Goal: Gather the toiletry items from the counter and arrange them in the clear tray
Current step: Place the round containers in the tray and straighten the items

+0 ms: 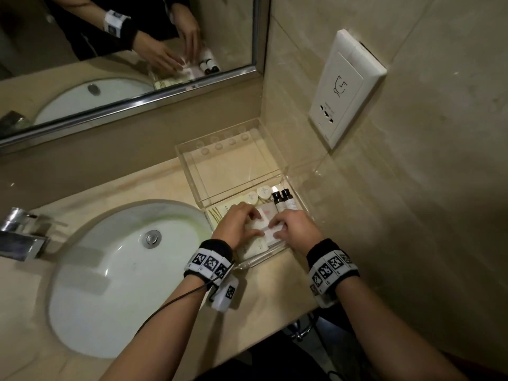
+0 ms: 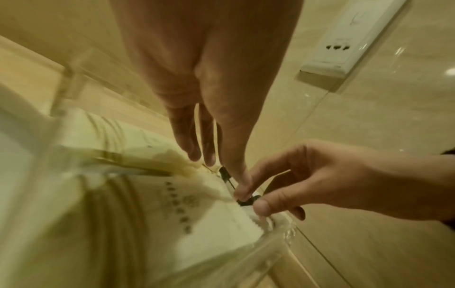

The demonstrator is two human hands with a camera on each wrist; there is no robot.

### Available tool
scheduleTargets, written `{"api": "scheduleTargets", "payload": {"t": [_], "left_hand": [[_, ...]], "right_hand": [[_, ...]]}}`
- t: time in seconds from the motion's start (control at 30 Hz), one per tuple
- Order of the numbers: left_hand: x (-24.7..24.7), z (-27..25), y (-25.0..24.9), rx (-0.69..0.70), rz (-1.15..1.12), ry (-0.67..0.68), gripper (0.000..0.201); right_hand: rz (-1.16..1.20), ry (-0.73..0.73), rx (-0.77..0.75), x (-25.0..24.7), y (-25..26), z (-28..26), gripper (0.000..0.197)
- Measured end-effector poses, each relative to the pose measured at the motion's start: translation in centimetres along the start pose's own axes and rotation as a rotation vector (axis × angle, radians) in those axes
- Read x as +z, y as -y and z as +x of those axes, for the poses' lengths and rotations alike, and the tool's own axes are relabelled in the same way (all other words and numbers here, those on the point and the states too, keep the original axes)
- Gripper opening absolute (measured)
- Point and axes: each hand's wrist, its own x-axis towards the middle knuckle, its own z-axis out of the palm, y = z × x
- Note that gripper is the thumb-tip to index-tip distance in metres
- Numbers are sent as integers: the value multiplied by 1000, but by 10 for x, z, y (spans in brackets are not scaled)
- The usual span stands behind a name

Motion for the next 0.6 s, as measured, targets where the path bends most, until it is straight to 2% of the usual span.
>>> {"api": "scheduleTargets", "payload": {"t": [0.07,0.2,0.43,0.53,0.6], "left_hand": [[2,-17,7,-20,36,37,48],[10,-39,15,-51,85,25,58],[25,-56,15,-103,75,-99,56],[31,-59,15,-135,18,-167,59],[32,-61,15,-139,-18,-196,63]], "right_hand": [[-17,22,-13,3,-1,-3,26],[-12,-12,-37,6,-5,-7,20],[-23,-59,-30,7,-3,-10,22],[172,-102,52,17,8,-10,18],[307,-56,152,25,19,-10,27]]}}
